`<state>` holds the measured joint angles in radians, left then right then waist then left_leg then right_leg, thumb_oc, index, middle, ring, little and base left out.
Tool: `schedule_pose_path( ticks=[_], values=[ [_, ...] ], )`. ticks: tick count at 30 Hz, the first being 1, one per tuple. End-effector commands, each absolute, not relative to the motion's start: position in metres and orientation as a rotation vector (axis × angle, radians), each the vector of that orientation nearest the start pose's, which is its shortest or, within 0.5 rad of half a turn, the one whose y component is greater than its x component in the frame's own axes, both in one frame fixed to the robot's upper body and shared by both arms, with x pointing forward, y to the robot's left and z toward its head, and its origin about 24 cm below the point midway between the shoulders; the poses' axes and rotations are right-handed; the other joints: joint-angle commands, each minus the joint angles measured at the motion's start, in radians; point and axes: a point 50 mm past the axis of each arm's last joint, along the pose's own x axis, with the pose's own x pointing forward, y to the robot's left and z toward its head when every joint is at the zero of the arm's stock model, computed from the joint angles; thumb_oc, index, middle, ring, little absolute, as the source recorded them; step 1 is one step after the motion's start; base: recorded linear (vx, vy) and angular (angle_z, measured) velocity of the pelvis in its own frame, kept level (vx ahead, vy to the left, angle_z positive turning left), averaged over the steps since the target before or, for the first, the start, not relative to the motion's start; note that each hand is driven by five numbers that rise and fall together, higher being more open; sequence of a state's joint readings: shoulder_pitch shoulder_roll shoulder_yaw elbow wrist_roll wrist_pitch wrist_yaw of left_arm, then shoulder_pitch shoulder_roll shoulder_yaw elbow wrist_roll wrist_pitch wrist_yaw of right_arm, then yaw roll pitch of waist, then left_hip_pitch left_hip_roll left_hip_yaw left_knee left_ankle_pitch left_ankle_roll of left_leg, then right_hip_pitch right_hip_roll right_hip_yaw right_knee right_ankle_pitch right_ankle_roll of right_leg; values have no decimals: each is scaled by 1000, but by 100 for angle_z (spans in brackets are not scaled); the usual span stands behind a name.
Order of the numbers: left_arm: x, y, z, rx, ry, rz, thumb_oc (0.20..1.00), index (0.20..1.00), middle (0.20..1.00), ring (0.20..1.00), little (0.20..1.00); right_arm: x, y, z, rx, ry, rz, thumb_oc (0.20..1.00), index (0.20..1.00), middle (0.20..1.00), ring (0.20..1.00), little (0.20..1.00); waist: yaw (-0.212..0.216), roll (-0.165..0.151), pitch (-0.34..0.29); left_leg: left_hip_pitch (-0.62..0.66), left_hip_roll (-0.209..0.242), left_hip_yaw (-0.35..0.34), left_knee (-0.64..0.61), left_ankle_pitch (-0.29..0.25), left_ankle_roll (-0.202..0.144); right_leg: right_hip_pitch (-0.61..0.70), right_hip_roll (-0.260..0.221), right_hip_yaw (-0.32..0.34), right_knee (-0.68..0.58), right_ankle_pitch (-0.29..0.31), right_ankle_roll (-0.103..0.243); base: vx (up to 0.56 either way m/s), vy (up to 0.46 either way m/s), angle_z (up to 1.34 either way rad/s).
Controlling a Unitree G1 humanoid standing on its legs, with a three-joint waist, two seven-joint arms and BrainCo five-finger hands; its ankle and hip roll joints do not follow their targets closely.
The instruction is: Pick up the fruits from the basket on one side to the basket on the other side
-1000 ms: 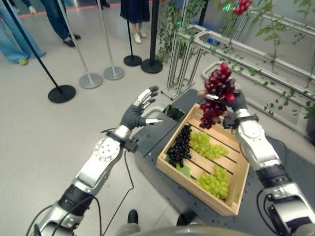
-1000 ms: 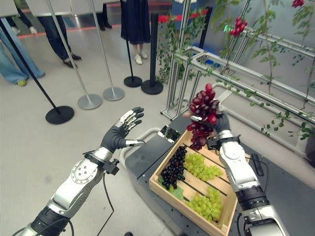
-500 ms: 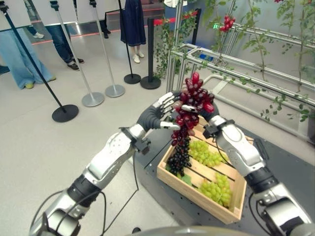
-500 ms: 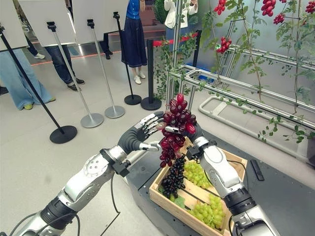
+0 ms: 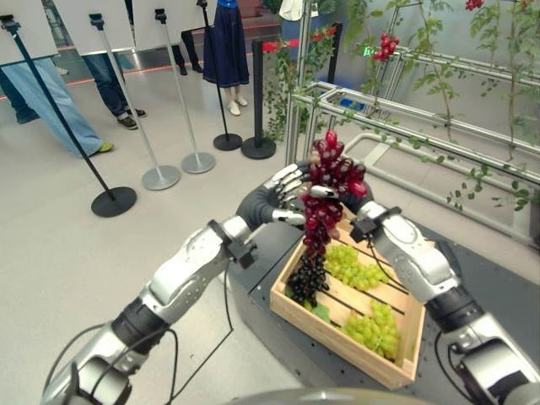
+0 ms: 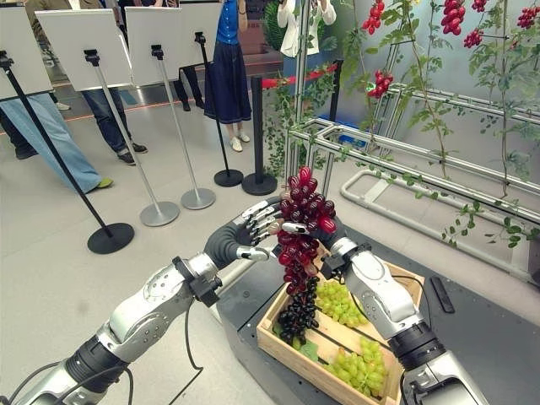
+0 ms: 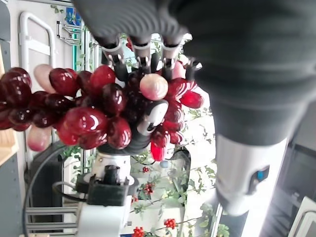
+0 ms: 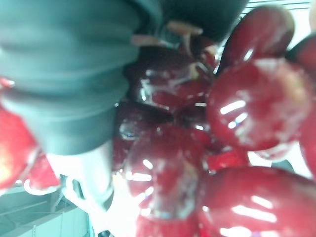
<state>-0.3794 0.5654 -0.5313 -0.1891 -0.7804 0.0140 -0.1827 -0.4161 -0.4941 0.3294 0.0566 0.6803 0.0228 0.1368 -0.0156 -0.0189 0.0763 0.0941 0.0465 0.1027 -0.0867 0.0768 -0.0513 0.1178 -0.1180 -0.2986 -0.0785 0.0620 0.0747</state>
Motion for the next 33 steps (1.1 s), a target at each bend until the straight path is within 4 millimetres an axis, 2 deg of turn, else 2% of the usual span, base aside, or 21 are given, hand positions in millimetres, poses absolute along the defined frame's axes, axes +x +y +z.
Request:
schedule_pose_path(
  ticks=[1, 4, 6, 11, 12, 14, 15, 16, 18, 24, 28, 33],
  values=[
    [265, 58, 126, -134, -93, -1020, 1000, 1000, 1000, 1000, 1000, 294, -93, 211, 185, -523, 761, 200, 200, 200, 200, 200, -18, -28, -17, 45, -24, 15, 32, -115, 25, -26, -55, -33, 56, -12, 89, 0, 0, 0],
    [265, 65, 118, -156, -70, -972, 1000, 1000, 1000, 1000, 1000, 293, -94, 212, 202, -538, 751, 200, 200, 200, 200, 200, -16, -27, -15, 45, -24, 18, 35, -117, 26, -25, -55, -32, 55, -11, 89, 0, 0, 0],
    [268, 77, 113, -153, -76, -905, 1000, 1000, 1000, 1000, 1000, 293, -96, 211, 204, -543, 734, 200, 200, 200, 200, 200, -13, -28, -18, 46, -24, 18, 37, -119, 27, -23, -56, -31, 56, -14, 88, 0, 0, 0],
    [270, 94, 110, -140, -87, -821, 1000, 1000, 1000, 1000, 1000, 292, -101, 208, 202, -543, 713, 200, 200, 200, 200, 200, -7, -28, -21, 48, -23, 15, 37, -119, 26, -18, -56, -35, 57, -17, 86, 0, 0, 0],
    [272, 105, 109, -129, -100, -770, 1000, 1000, 1000, 1000, 1000, 292, -104, 209, 196, -549, 701, 200, 200, 200, 200, 200, -5, -29, -22, 47, -23, 12, 37, -120, 26, -16, -56, -35, 56, -19, 84, 0, 0, 0],
    [272, 110, 109, -121, -106, -742, 1000, 1000, 1000, 1000, 1000, 292, -105, 208, 197, -549, 695, 200, 200, 200, 200, 200, -3, -29, -22, 47, -23, 10, 37, -120, 26, -14, -56, -38, 57, -21, 83, 0, 0, 0],
    [273, 121, 107, -117, -109, -688, 1000, 1000, 1000, 1000, 1000, 292, -107, 207, 194, -550, 684, 200, 200, 200, 200, 200, 1, -30, -23, 47, -23, 7, 37, -119, 25, -12, -56, -39, 56, -22, 82, 0, 0, 0],
    [273, 121, 107, -117, -109, -688, 1000, 1000, 1000, 1000, 1000, 292, -107, 207, 194, -550, 684, 200, 200, 200, 200, 200, 1, -30, -23, 47, -23, 7, 37, -119, 25, -12, -56, -39, 56, -22, 82, 5, 0, 4],
    [273, 136, 103, -106, -111, -617, 1000, 1000, 1000, 1000, 1000, 293, -112, 205, 191, -546, 665, 200, 200, 200, 200, 200, 7, -31, -24, 48, -24, 5, 35, -119, 26, -9, -55, -43, 54, -23, 81, 0, 0, 0],
    [271, 157, 98, -97, -114, -515, 1000, 1000, 1000, 1000, 1000, 293, -117, 204, 181, -546, 654, 200, 200, 200, 200, 200, 15, -33, -24, 49, -25, 1, 35, -119, 26, -5, -58, -47, 53, -23, 80, 0, 0, 0],
    [270, 158, 96, -83, -117, -502, 1000, 1000, 1000, 1000, 1000, 292, -116, 204, 182, -544, 661, 200, 200, 200, 200, 200, 15, -33, -25, 50, -26, 1, 33, -119, 27, -4, -59, -47, 54, -23, 79, 1, 7, 3],
    [270, 143, 100, -79, -129, -570, 1000, 1000, 1000, 1000, 1000, 292, -112, 206, 187, -551, 680, 200, 200, 200, 200, 200, 13, -33, -23, 50, -28, -1, 31, -119, 28, -5, -58, -46, 54, -23, 79, 0, 0, 0]
  ],
)
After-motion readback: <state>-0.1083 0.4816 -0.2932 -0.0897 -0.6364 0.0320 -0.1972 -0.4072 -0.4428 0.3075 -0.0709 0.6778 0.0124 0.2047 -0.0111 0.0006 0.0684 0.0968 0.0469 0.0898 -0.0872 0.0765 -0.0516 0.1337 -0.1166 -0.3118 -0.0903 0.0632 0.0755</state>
